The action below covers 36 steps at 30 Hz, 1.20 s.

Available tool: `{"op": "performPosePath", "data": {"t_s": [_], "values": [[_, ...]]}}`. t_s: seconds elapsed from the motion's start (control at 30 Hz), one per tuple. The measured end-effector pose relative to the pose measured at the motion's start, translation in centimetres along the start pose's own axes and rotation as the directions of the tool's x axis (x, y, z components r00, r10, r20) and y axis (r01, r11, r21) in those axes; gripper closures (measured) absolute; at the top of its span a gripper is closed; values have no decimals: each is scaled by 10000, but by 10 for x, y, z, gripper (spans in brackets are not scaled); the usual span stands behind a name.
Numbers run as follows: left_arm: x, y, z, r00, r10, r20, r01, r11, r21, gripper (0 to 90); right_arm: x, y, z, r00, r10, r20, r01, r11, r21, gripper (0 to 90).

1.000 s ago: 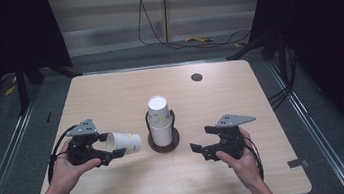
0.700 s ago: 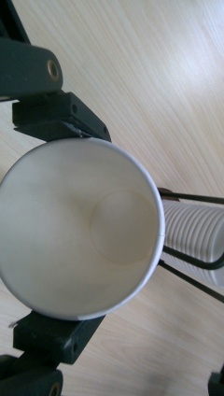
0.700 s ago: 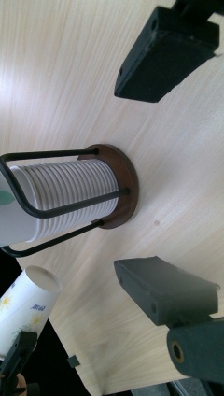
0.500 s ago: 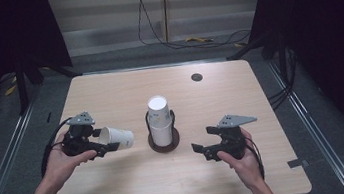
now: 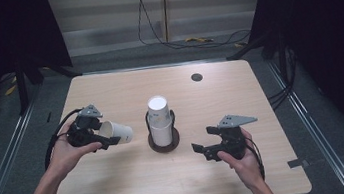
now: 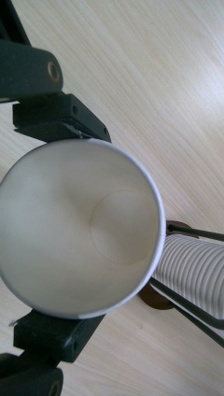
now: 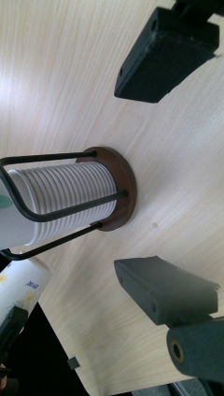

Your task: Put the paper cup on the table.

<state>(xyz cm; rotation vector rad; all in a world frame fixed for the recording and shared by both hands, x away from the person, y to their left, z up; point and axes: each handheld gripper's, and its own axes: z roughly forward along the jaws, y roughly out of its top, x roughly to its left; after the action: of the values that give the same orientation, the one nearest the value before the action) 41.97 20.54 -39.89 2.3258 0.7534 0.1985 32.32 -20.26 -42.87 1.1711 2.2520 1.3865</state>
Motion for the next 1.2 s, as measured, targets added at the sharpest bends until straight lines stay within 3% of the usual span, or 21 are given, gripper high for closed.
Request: {"op": "performPosePath", "data": {"t_s": [0.27, 0.67, 0.73, 0.77, 0.87, 1.2], "values": [[10, 7, 5, 9996, -9, -290, 27, 9980, 629, 247, -2, -2, 0, 10000, 0, 8, 0, 10000, 27, 143], [21, 11, 18, 9992, 90, -396, -34, 9900, 1410, 244, -1, -2, 1, 10000, -35, 39, 34, 10000, 73, 143], [21, 12, 18, 9977, 158, -658, -71, 9913, 1316, 245, -1, -2, 0, 10000, 13, -47, -13, 9999, 110, 155], [23, 13, 18, 9985, 96, -530, -23, 9908, 1354, 245, -1, -2, 0, 10000, 28, -80, -27, 10000, 95, 160], [27, 14, 19, 9970, 123, -769, -4, 9883, 1528, 247, -1, -2, 0, 10000, 23, -41, -23, 10000, 80, 158], [30, 26, 23, 9955, 236, -922, -51, 9806, 1961, 248, -1, -2, 1, 10000, 17, -53, -17, 9999, 134, 157]]}}
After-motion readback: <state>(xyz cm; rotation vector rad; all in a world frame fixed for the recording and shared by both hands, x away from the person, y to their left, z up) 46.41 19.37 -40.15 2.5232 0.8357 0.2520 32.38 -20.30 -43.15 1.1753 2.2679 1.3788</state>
